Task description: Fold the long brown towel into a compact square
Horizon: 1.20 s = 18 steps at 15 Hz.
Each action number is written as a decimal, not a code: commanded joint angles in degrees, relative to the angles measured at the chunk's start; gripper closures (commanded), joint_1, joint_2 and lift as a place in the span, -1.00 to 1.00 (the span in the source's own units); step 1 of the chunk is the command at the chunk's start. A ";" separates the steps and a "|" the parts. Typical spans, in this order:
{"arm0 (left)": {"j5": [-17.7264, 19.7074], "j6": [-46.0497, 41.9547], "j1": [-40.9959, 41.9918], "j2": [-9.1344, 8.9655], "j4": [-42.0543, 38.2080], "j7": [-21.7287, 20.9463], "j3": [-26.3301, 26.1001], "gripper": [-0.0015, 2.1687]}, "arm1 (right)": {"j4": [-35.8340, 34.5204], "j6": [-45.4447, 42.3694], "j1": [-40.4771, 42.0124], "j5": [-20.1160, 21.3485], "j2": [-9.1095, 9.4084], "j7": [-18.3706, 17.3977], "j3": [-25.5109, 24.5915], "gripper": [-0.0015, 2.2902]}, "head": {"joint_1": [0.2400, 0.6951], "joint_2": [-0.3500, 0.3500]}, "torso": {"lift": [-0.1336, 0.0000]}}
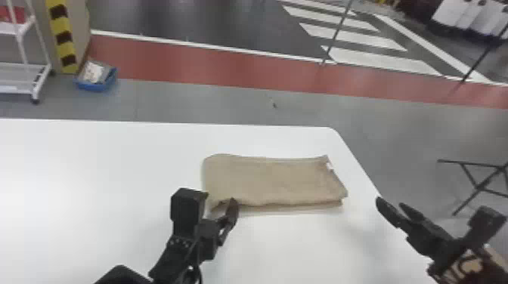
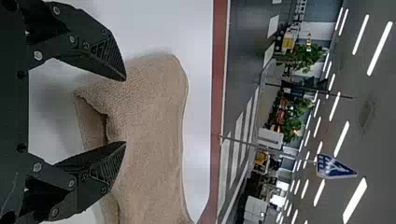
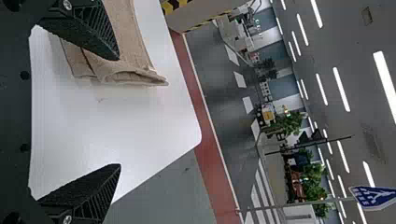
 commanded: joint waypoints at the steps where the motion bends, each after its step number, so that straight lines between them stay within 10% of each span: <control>1: 0.19 0.78 -0.21 0.00 0.59 -0.14 0.10 -0.41 | 0.45 0.00 -0.36 0.01 -0.02 0.00 0.11 -0.94 | 1.00 -1.00 | -0.86; 6: 0.54 2.71 -0.38 0.53 0.41 -0.06 0.45 -0.02 | 0.81 0.00 -0.80 0.01 -0.02 -0.09 0.46 -0.94 | 1.00 -1.00 | -0.86; 18: 0.37 4.65 1.29 4.84 -4.16 -0.14 8.36 -0.01 | 0.19 0.88 -1.95 0.53 0.42 -0.70 2.75 -0.94 | 1.00 -1.00 | -0.86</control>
